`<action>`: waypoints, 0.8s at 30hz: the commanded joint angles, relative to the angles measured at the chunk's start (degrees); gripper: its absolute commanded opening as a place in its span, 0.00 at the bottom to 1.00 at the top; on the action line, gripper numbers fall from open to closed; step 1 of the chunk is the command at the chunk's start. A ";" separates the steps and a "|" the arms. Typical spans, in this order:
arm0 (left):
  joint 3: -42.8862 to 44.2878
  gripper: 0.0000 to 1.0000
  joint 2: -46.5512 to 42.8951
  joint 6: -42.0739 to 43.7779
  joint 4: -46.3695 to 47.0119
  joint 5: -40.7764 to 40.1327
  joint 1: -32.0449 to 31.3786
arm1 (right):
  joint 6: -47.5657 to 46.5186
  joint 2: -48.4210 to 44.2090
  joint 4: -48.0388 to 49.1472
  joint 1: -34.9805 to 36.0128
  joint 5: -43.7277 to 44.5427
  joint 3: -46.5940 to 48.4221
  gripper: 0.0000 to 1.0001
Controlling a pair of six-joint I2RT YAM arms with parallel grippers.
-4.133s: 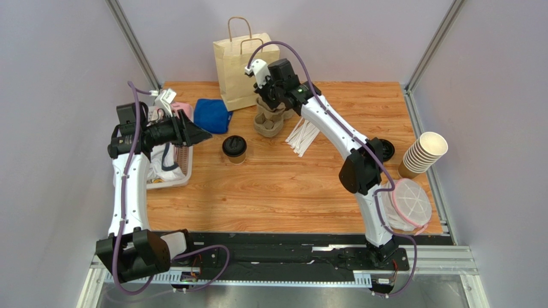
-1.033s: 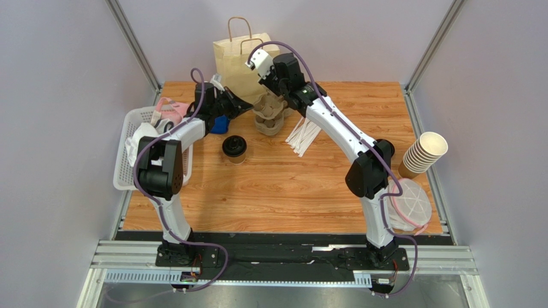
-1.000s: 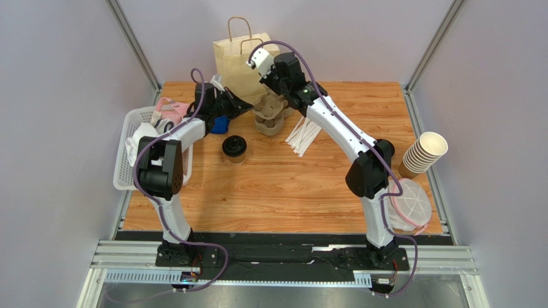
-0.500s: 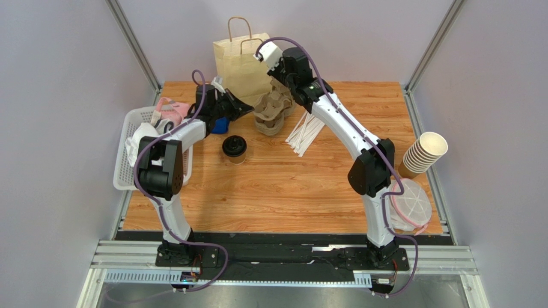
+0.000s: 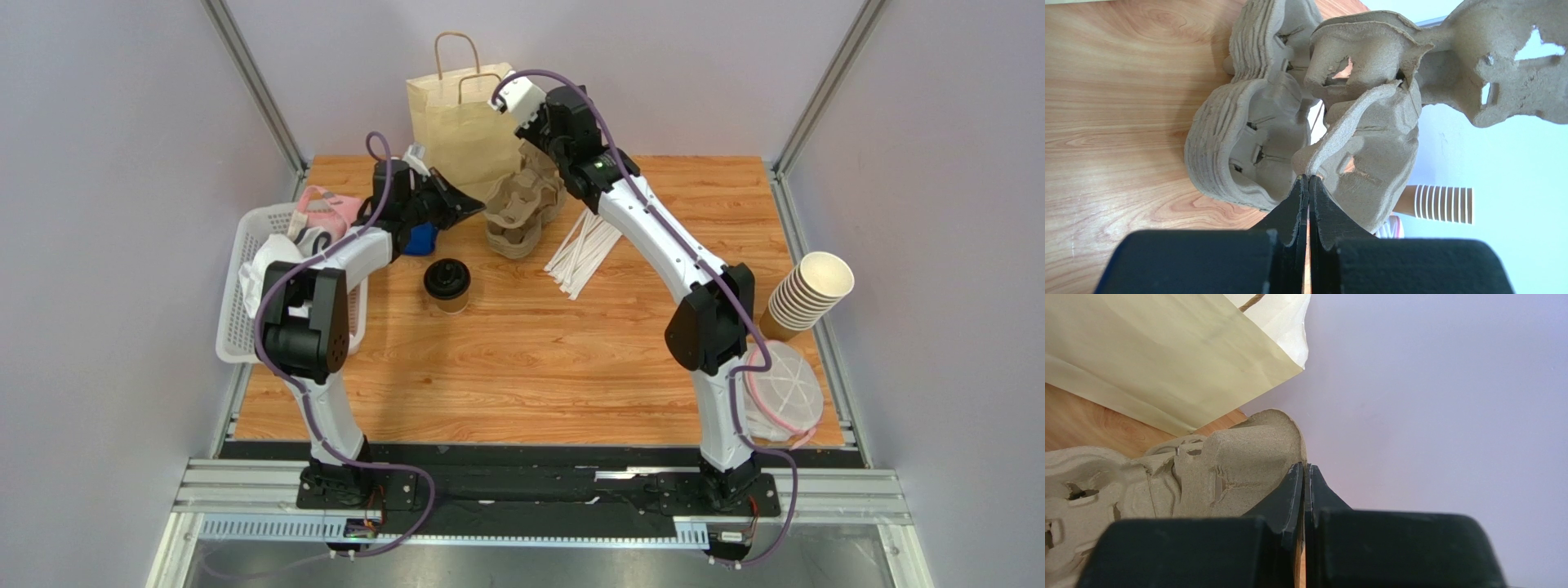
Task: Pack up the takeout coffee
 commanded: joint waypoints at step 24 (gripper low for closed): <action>-3.00 0.00 -8.65 2.76 0.86 4.32 0.99 | -8.68 -1.23 16.08 -2.74 5.60 -4.40 0.00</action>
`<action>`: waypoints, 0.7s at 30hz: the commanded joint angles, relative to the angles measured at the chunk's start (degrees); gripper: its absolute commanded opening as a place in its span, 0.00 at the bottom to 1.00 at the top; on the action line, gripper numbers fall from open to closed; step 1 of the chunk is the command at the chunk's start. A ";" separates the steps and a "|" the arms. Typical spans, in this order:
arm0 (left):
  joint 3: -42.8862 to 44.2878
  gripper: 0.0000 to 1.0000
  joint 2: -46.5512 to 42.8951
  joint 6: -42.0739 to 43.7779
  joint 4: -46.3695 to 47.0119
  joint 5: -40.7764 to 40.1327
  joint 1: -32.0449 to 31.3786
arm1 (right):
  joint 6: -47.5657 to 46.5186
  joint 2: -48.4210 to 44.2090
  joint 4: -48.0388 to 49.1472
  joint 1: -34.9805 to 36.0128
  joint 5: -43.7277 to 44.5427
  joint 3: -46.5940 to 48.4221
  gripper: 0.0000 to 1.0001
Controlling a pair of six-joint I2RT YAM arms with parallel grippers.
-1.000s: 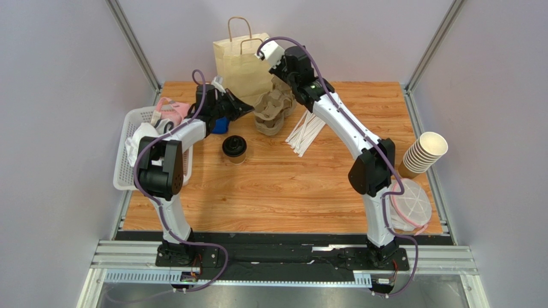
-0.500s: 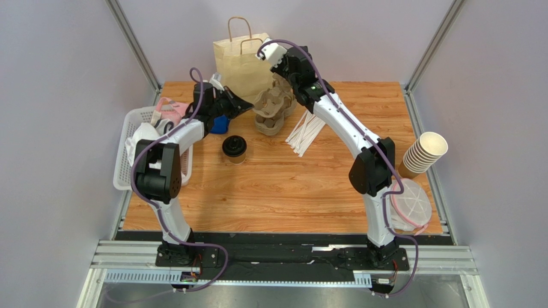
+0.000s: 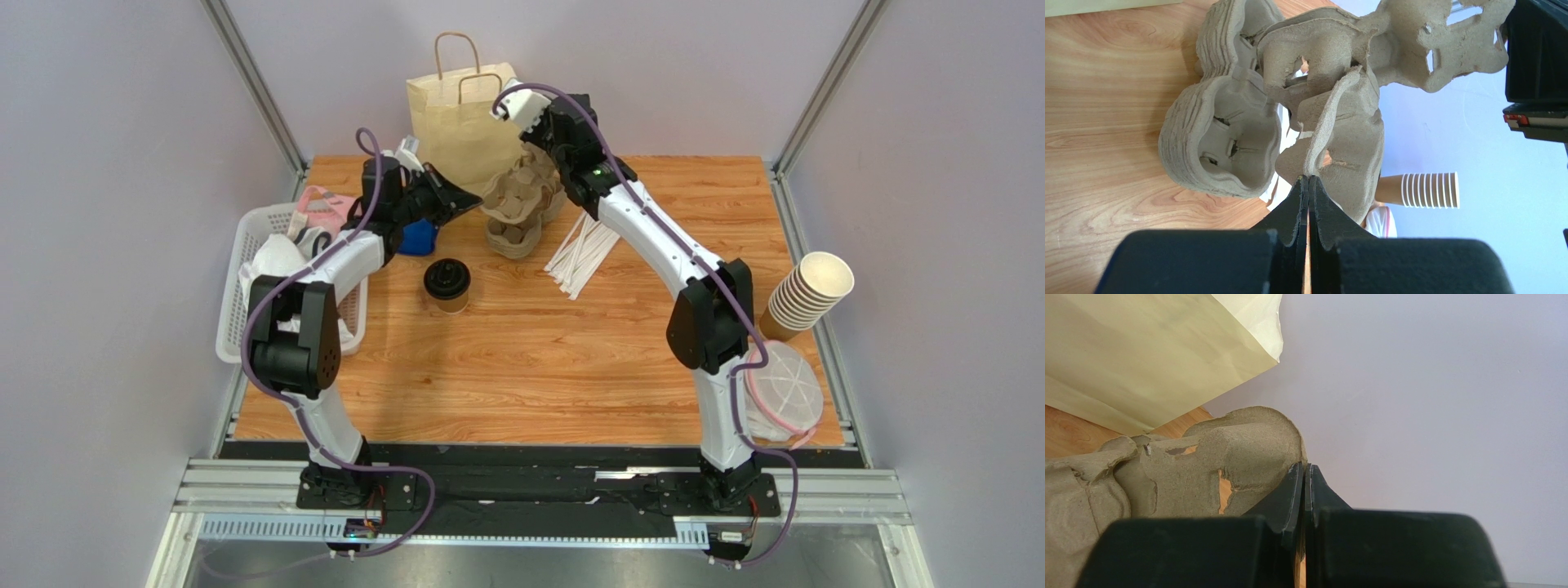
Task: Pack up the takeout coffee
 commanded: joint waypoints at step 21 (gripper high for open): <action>2.52 0.59 -2.87 2.33 0.32 7.72 0.14 | 6.31 -9.67 3.24 0.85 -8.84 -10.69 0.00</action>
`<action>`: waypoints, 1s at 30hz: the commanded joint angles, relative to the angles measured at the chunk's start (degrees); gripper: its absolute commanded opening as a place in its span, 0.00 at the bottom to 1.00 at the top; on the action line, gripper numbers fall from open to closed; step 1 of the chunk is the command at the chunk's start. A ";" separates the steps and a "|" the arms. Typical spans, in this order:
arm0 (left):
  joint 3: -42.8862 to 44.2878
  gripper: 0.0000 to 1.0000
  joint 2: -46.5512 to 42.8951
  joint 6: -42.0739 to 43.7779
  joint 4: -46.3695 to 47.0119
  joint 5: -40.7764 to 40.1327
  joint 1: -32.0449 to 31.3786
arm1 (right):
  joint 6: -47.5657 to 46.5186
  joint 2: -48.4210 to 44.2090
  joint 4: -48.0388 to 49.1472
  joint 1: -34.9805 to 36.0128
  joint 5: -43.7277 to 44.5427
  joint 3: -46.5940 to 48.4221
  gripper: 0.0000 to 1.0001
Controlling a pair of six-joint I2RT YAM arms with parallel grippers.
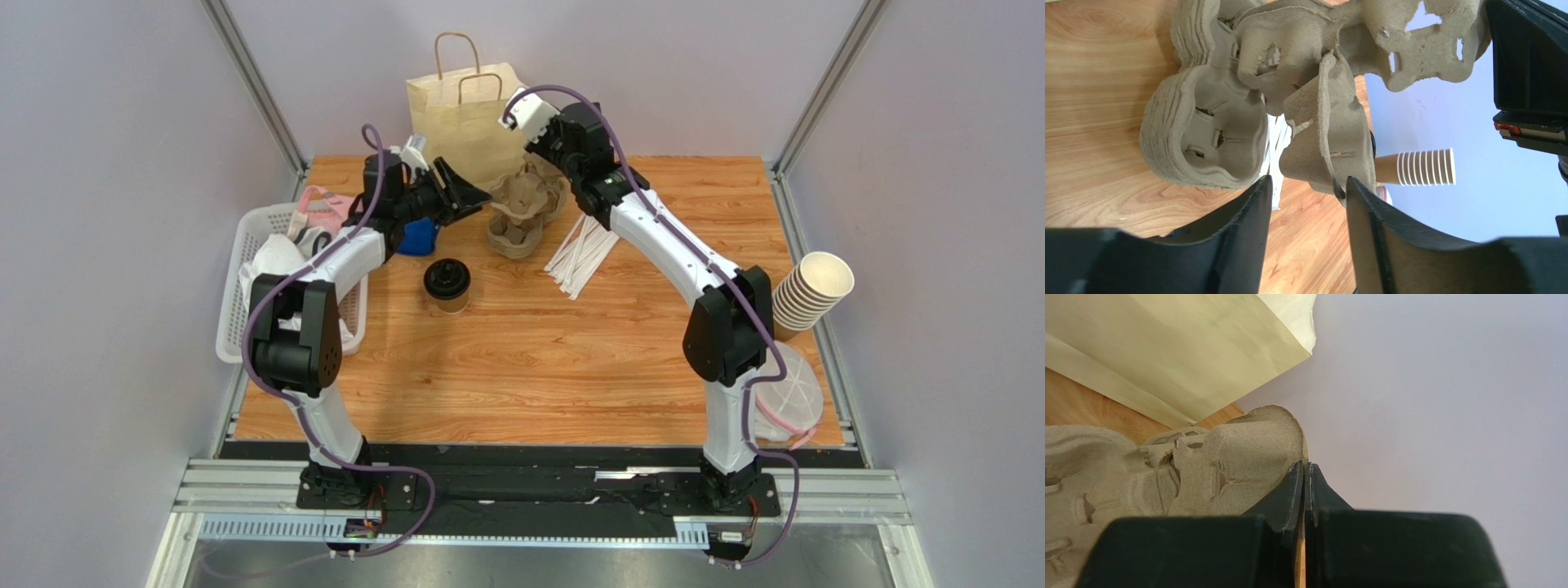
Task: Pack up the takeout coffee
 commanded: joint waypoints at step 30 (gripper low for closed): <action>17.58 0.83 -4.79 9.39 -22.82 1.33 -0.39 | 4.25 -16.14 -9.37 4.28 -17.22 -15.75 0.00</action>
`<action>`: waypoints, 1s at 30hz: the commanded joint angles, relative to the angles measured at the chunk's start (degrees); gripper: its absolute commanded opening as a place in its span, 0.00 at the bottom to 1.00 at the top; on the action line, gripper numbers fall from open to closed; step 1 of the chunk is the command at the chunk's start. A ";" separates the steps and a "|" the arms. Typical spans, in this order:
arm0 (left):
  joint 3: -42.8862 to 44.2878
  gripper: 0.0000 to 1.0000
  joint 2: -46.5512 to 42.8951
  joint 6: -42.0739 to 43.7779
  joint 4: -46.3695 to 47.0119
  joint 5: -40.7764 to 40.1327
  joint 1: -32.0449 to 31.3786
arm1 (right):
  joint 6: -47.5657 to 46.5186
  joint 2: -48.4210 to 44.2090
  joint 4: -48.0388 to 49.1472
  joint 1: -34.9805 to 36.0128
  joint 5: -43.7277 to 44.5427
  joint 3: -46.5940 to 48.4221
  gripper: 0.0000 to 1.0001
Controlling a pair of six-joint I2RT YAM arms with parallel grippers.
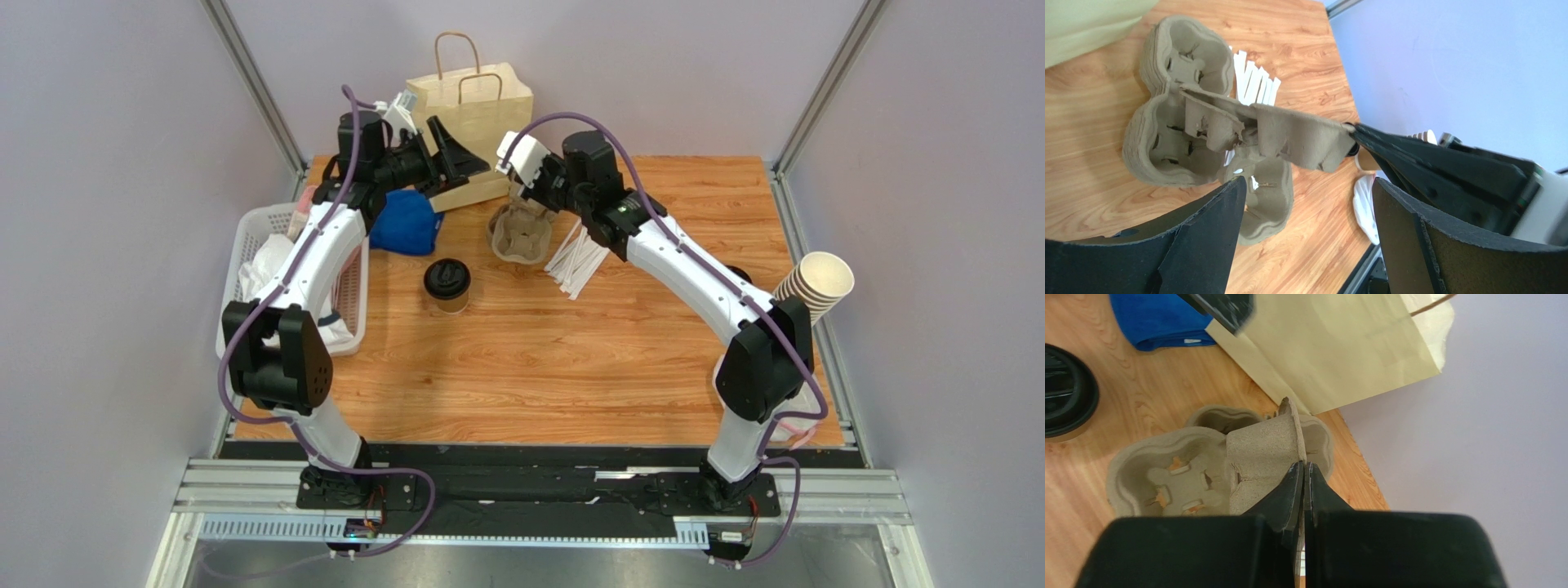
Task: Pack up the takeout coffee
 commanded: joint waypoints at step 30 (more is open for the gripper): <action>3.60 0.55 13.04 -1.38 -4.37 -3.84 -7.41 | 0.85 -6.11 -9.23 6.32 -6.74 -7.92 0.00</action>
